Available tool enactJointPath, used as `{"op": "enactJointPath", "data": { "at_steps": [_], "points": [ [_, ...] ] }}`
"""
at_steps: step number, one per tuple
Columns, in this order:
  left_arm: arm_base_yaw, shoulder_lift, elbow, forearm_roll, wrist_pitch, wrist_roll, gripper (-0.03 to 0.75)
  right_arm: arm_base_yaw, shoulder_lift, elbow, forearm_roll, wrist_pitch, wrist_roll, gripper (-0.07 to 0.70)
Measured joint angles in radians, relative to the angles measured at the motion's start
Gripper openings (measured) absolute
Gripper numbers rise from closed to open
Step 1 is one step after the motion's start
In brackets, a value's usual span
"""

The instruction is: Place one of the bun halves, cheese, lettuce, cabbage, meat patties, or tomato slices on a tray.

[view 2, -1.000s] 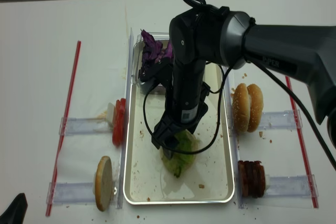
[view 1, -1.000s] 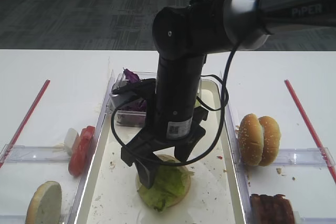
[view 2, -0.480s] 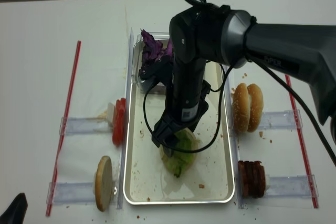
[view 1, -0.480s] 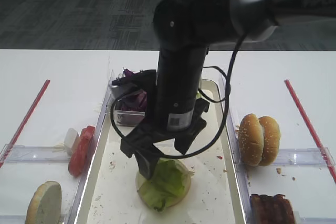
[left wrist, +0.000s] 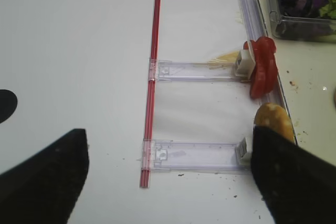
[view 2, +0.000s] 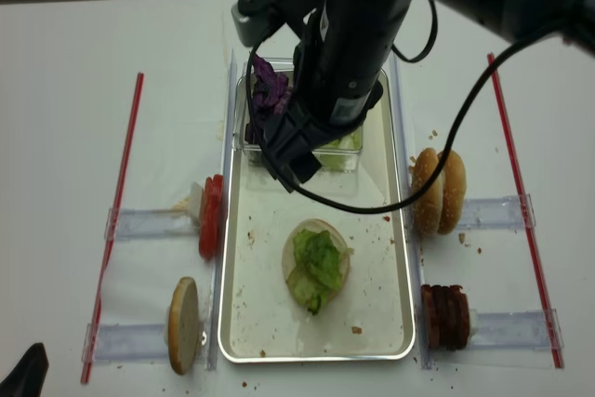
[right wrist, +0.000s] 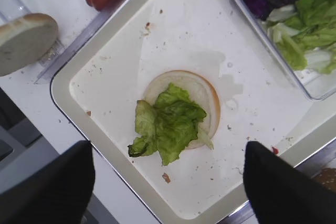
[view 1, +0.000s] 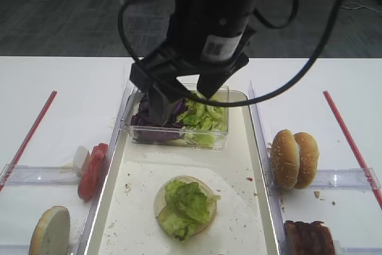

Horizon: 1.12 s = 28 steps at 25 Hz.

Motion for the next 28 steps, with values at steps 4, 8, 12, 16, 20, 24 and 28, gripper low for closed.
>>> {"op": "enactJointPath", "data": {
  "at_steps": [4, 8, 12, 16, 20, 24, 28],
  "points": [
    [0.0, 0.0, 0.0, 0.0, 0.0, 0.0, 0.613, 0.0, -0.03, -0.002, -0.031, 0.014, 0.013, 0.611],
    [0.0, 0.0, 0.0, 0.0, 0.0, 0.0, 0.613, -0.005, -0.022, -0.002, -0.088, 0.016, 0.036, 0.611],
    [0.0, 0.0, 0.0, 0.0, 0.0, 0.0, 0.613, -0.081, 0.001, -0.002, -0.093, 0.016, 0.056, 0.611],
    [0.0, 0.0, 0.0, 0.0, 0.0, 0.0, 0.613, -0.231, 0.027, -0.002, -0.111, 0.016, 0.069, 0.611],
    [0.0, 0.0, 0.0, 0.0, 0.0, 0.0, 0.613, -0.419, 0.046, -0.002, -0.158, 0.014, 0.075, 0.611],
    [0.0, 0.0, 0.0, 0.0, 0.0, 0.0, 0.613, -0.596, 0.057, -0.002, -0.18, 0.012, 0.077, 0.611],
    [0.0, 0.0, 0.0, -0.001, 0.0, 0.0, 0.613, -0.708, 0.057, -0.002, -0.184, 0.012, 0.079, 0.611]
  ]
}}
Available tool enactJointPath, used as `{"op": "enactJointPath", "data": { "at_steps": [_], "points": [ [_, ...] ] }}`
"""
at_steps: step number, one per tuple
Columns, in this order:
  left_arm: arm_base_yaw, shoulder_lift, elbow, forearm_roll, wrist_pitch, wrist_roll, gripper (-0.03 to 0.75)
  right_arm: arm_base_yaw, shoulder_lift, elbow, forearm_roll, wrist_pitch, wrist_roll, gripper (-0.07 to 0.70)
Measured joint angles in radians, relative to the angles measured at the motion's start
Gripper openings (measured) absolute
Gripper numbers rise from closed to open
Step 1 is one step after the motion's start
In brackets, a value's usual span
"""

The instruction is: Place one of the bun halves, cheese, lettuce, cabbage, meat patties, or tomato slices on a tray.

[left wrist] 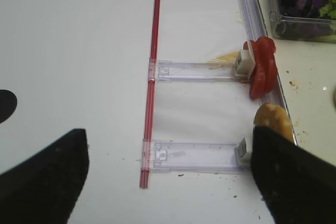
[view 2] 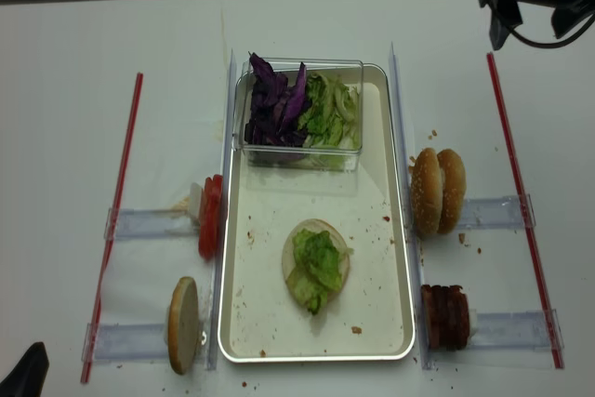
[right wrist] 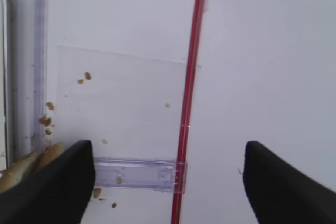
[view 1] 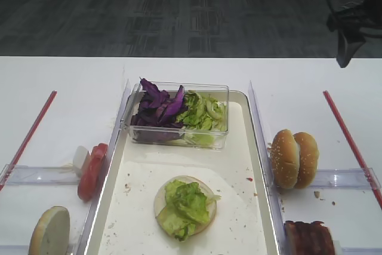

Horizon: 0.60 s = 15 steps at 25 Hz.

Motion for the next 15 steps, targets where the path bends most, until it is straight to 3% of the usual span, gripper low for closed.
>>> {"op": "enactJointPath", "data": {
  "at_steps": [4, 11, 15],
  "points": [
    [0.0, 0.0, 0.0, 0.0, 0.0, 0.0, 0.613, -0.042, 0.0, 0.0, 0.008, 0.0, 0.006, 0.61],
    [0.0, 0.0, 0.0, 0.0, 0.0, 0.0, 0.613, -0.043, 0.0, 0.002, 0.039, 0.0, 0.006, 0.608],
    [0.0, 0.0, 0.0, 0.0, 0.0, 0.0, 0.613, -0.043, -0.03, 0.075, 0.045, -0.002, 0.004, 0.603]
  ]
}}
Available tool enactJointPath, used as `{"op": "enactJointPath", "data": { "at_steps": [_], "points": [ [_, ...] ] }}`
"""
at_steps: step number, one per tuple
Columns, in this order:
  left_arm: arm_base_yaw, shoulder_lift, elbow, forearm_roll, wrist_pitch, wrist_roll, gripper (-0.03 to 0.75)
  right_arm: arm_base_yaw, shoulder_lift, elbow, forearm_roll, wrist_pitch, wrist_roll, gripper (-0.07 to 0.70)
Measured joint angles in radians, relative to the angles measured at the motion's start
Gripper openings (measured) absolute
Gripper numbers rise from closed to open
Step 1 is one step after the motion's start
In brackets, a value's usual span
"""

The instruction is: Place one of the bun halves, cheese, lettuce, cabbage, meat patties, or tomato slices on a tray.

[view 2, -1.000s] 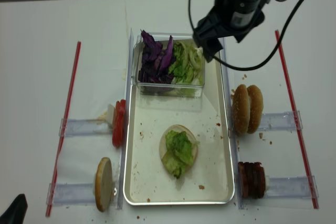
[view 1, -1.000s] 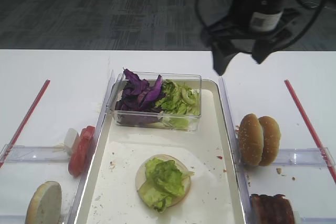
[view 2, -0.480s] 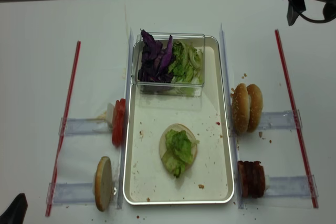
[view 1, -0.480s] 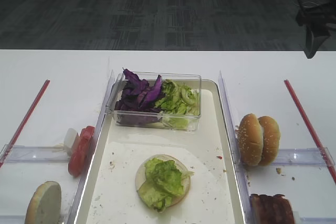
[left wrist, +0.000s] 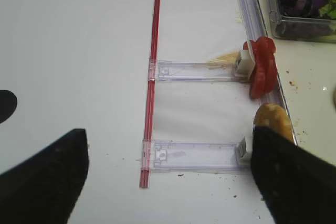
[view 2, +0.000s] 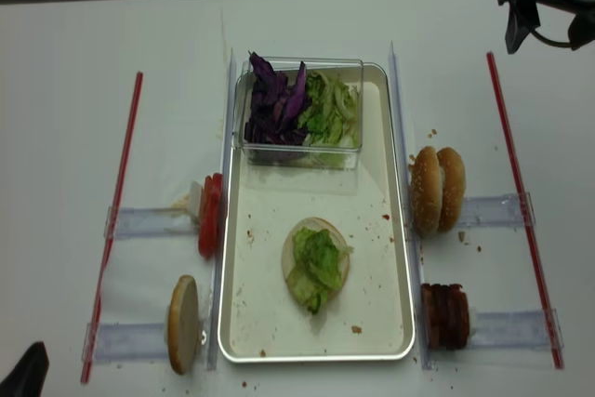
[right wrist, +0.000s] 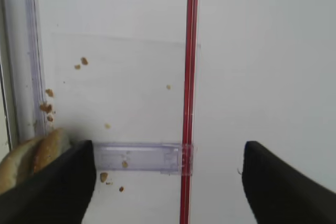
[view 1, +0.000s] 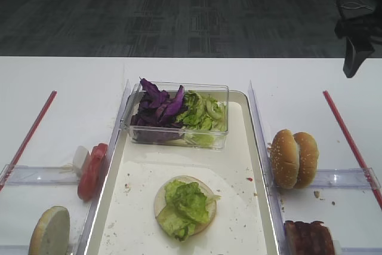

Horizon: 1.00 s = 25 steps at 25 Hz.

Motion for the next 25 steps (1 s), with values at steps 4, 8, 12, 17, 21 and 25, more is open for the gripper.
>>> {"op": "enactJointPath", "data": {
  "at_steps": [4, 8, 12, 17, 21, 25],
  "points": [
    [0.0, 0.0, 0.0, 0.0, 0.0, 0.0, 0.613, 0.0, -0.081, 0.133, 0.0, -0.002, -0.002, 0.594],
    [0.0, 0.0, 0.0, 0.0, 0.0, 0.0, 0.613, 0.0, -0.202, 0.282, 0.0, -0.002, -0.005, 0.593],
    [0.0, 0.0, 0.0, 0.0, 0.0, 0.0, 0.613, -0.002, -0.353, 0.432, -0.004, -0.002, -0.009, 0.593],
    [0.0, 0.0, 0.0, 0.0, 0.0, 0.0, 0.613, -0.002, -0.589, 0.619, -0.006, -0.002, -0.013, 0.593],
    [0.0, 0.0, 0.0, 0.0, 0.0, 0.0, 0.613, -0.002, -0.775, 0.726, -0.006, 0.001, -0.002, 0.593],
    [0.0, 0.0, 0.0, 0.0, 0.0, 0.0, 0.613, -0.002, -0.953, 0.781, -0.006, 0.005, 0.01, 0.592]
  ]
}}
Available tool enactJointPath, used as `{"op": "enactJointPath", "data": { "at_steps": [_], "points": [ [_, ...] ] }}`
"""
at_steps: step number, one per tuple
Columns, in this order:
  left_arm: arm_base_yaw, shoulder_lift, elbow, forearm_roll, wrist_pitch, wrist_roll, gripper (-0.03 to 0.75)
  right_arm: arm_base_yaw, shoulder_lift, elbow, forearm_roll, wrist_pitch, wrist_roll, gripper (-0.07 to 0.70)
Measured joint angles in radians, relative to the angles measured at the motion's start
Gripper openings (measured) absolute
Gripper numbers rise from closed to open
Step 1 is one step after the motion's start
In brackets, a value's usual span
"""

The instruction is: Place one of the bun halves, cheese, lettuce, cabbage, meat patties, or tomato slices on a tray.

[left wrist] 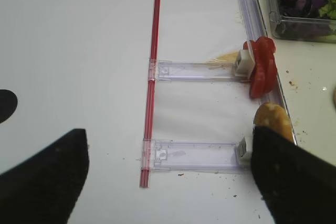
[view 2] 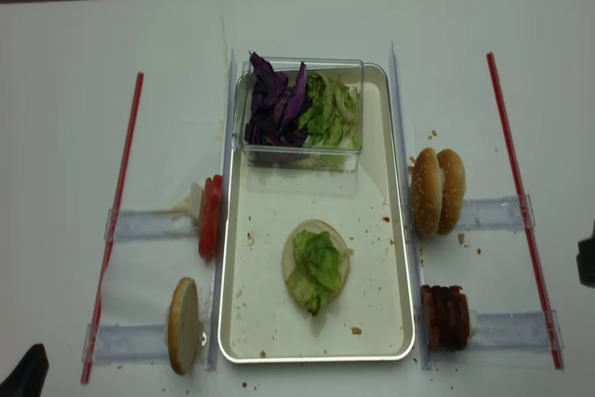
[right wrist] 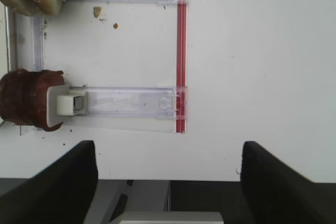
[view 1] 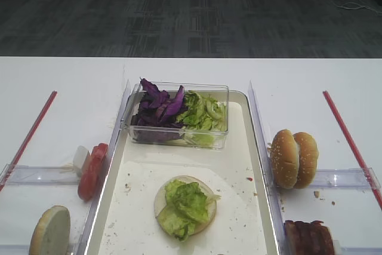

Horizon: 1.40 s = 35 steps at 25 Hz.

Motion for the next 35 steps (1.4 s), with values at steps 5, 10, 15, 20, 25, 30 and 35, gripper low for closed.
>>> {"op": "enactJointPath", "data": {
  "at_steps": [5, 10, 15, 20, 25, 30, 35],
  "points": [
    [0.0, 0.0, 0.0, 0.0, 0.0, 0.0, 0.613, 0.0, -0.218, 0.082, -0.001, -0.037, 0.004, 0.592],
    [0.0, 0.0, 0.0, 0.0, 0.0, 0.0, 0.613, 0.0, -0.383, 0.189, -0.021, -0.065, 0.004, 0.592],
    [0.0, 0.0, 0.0, 0.0, 0.0, 0.0, 0.613, 0.0, -0.515, 0.229, -0.029, -0.119, 0.004, 0.591],
    [0.0, 0.0, 0.0, 0.0, 0.0, 0.0, 0.613, 0.0, -0.619, 0.232, -0.031, -0.124, 0.0, 0.591],
    [0.0, 0.0, 0.0, 0.0, 0.0, 0.0, 0.613, 0.0, -0.732, 0.232, -0.031, -0.124, -0.014, 0.59],
    [0.0, 0.0, 0.0, 0.0, 0.0, 0.0, 0.613, 0.0, -0.809, 0.232, -0.031, -0.122, -0.014, 0.59],
    [0.0, 0.0, 0.0, 0.0, 0.0, 0.0, 0.613, 0.0, -0.809, 0.232, -0.031, -0.122, -0.014, 0.59]
  ]
}}
